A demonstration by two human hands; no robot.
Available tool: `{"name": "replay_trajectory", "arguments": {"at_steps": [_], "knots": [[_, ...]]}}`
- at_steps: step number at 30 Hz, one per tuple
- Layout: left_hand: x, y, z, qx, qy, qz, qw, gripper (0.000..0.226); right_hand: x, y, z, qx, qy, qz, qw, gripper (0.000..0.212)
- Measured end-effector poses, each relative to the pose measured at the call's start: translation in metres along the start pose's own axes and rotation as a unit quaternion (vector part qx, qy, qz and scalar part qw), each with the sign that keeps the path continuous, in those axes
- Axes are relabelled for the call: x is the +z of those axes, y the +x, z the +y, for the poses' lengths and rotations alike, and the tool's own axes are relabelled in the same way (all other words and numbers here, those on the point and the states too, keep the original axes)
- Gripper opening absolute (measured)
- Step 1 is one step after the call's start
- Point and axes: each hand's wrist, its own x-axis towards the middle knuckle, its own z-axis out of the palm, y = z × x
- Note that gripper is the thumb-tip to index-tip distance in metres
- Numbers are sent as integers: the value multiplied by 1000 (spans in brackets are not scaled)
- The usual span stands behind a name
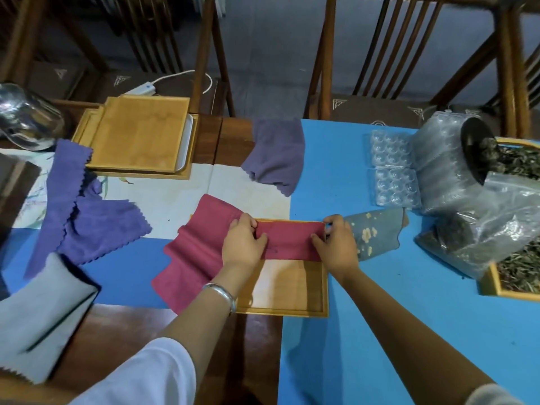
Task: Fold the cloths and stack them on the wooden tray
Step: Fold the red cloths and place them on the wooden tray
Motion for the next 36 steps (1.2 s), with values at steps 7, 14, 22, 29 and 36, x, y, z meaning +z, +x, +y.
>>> {"name": "replay_trajectory", "arguments": {"at_steps": [7,14,22,29,36], "knots": [[-38,-20,-29,14,-37,47,998,10,-10,-17,-22,-67,-52,7,996,37],[-97,-39,-78,-75,-54,119,989,15,6,-29,-87,-183,-105,-64,975,28],[-114,-30,-120,-105,-31,50,993,59,80,-83,-111,-126,-119,-256,951,29],[-104,-34,-124,-89,-36,-11,995,20,115,-108,-110,13,22,-150,988,49],[-127,-64,-102,-73,-295,-38,952,9,121,-116,-117,150,224,-186,945,66]]}}
